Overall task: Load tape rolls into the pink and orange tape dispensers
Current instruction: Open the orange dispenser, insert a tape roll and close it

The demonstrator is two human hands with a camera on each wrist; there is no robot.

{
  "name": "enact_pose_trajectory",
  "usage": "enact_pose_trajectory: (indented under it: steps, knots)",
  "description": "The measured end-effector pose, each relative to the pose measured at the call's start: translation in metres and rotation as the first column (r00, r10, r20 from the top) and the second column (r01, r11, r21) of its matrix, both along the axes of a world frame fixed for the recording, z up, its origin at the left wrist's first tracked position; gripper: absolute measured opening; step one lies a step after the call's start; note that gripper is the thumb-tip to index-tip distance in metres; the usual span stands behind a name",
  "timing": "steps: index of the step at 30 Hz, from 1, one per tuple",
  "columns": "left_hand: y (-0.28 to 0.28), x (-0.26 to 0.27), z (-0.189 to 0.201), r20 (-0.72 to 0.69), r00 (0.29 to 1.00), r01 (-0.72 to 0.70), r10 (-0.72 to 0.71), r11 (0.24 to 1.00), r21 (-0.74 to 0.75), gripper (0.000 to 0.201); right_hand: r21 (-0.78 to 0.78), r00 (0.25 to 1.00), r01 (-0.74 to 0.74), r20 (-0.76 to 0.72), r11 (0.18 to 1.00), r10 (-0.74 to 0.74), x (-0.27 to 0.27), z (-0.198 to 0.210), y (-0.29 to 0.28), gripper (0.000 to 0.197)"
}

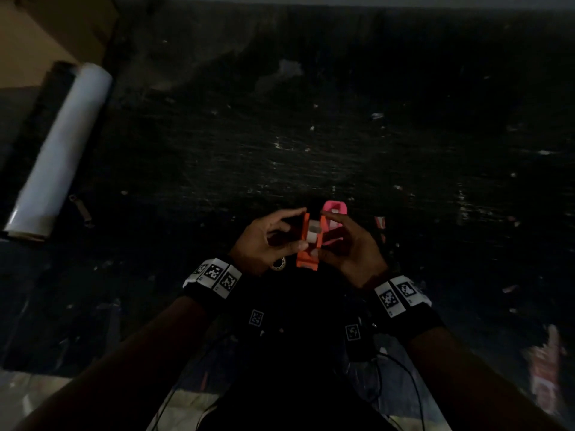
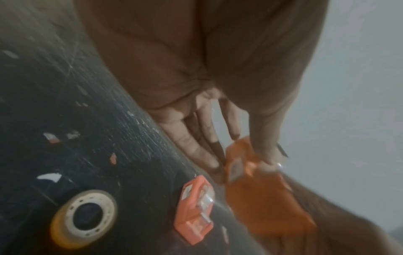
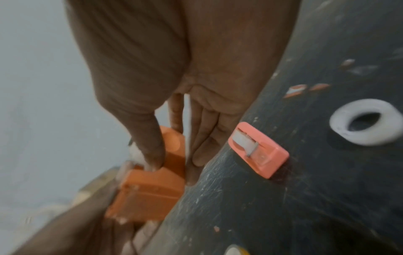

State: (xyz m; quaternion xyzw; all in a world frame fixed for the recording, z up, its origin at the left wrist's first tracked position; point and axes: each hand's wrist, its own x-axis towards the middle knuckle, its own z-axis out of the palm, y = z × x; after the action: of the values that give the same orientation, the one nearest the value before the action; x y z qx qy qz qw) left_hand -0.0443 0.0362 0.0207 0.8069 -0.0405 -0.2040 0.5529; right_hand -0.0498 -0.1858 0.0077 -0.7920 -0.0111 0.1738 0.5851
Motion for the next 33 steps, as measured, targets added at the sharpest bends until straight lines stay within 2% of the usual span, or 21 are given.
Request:
enact_pose_trajectory:
  steps: [5, 9, 12, 15, 18, 24, 26, 28, 29, 31, 33]
  knots:
    - [0.005, 0.013, -0.010, 0.035, 0.998, -0.053, 0.052, 0.998, 0.046, 0.061, -0.225, 0.998, -0.044, 0.040, 0.973, 0.054, 0.025, 0.003, 0.015, 0.071]
    - [0.013, 0.033, -0.022, 0.007, 0.998, -0.058, 0.058, 0.994, 0.092, 0.062, -0.390, 0.979, -0.182, 0.014, 0.903, 0.204, 0.054, 0.003, 0.019, 0.067]
    - [0.014, 0.050, -0.033, -0.035, 0.999, -0.029, 0.033, 0.994, 0.101, 0.065, -0.560, 0.945, -0.248, 0.039, 0.790, 0.325, 0.076, -0.003, 0.022, 0.070]
    - [0.015, 0.066, -0.048, -0.063, 0.998, -0.001, 0.010, 0.990, 0.139, 0.069, -0.736, 0.914, -0.220, 0.074, 0.640, 0.399, 0.091, -0.016, 0.024, 0.070]
    - [0.014, 0.077, -0.063, -0.098, 0.995, 0.010, 0.008, 0.984, 0.178, 0.069, -0.788, 0.899, -0.202, 0.086, 0.581, 0.429, 0.100, -0.030, 0.025, 0.070]
    - [0.010, 0.086, -0.074, -0.188, 0.980, 0.098, -0.061, 0.976, 0.196, 0.089, -0.794, 0.908, -0.198, 0.072, 0.575, 0.412, 0.102, -0.051, 0.023, 0.072]
    - [0.013, 0.085, -0.078, -0.140, 0.981, 0.168, -0.137, 0.955, 0.242, 0.104, -0.812, 0.896, -0.201, 0.073, 0.548, 0.437, 0.102, -0.054, 0.021, 0.080]
    - [0.016, 0.085, -0.078, -0.072, 0.966, 0.258, -0.249, 0.892, 0.370, 0.121, -0.813, 0.894, -0.198, 0.079, 0.547, 0.442, 0.101, -0.052, 0.020, 0.089]
    - [0.017, 0.085, -0.076, -0.053, 0.955, 0.286, -0.292, 0.862, 0.419, 0.127, -0.803, 0.894, -0.172, 0.117, 0.570, 0.434, 0.100, -0.050, 0.020, 0.087]
    - [0.016, 0.089, -0.070, -0.029, 0.933, 0.328, -0.359, 0.815, 0.477, 0.131, -0.772, 0.883, -0.089, 0.232, 0.629, 0.409, 0.097, -0.044, 0.022, 0.067]
    - [0.014, 0.095, -0.063, -0.039, 0.909, 0.373, -0.415, 0.769, 0.519, 0.126, -0.749, 0.866, -0.058, 0.291, 0.660, 0.407, 0.094, -0.039, 0.025, 0.046]
